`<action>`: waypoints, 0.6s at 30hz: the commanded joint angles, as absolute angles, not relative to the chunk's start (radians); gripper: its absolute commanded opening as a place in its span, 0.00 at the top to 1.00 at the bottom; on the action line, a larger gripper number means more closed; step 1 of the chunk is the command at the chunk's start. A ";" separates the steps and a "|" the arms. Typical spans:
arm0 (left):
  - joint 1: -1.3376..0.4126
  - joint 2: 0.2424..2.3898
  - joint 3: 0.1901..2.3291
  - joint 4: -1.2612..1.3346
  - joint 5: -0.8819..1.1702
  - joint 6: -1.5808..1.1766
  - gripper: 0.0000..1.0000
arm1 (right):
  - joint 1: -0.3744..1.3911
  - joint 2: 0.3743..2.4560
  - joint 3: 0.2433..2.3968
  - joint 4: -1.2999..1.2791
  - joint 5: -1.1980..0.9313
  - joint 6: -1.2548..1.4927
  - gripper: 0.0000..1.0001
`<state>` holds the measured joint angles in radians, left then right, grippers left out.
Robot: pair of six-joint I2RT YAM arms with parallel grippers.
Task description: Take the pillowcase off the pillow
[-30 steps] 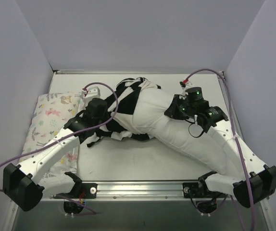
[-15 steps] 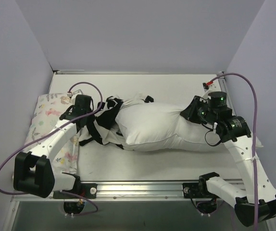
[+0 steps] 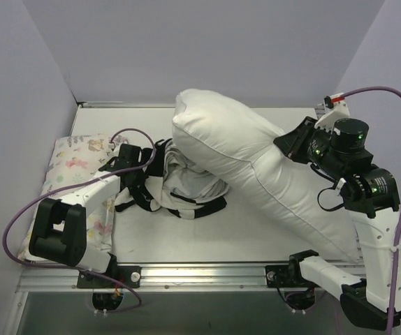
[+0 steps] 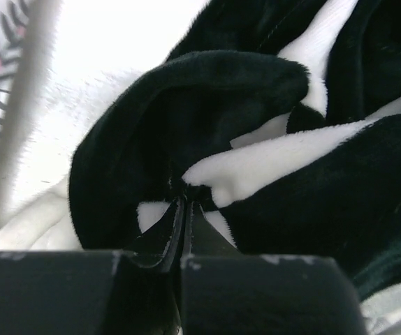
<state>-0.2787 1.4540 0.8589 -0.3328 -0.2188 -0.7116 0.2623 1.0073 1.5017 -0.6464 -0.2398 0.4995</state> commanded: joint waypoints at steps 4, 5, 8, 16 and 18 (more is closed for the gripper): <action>-0.406 1.407 0.793 -0.230 -0.219 -0.767 1.00 | 0.256 1.057 1.628 -0.476 -0.198 0.509 1.00; -0.438 1.390 0.784 -0.227 -0.232 -0.775 1.00 | 0.256 1.084 1.620 -0.453 -0.177 0.508 1.00; -0.540 1.327 0.740 -0.219 -0.259 -0.810 1.00 | 0.259 1.117 1.507 -0.314 -0.154 0.514 1.00; -0.604 1.129 0.660 -0.261 -0.235 -0.805 0.78 | 0.402 1.172 1.145 -0.022 0.060 0.486 0.98; -0.621 1.065 0.666 -0.290 -0.236 -0.773 0.57 | 0.449 1.166 1.066 -0.008 0.075 0.489 0.87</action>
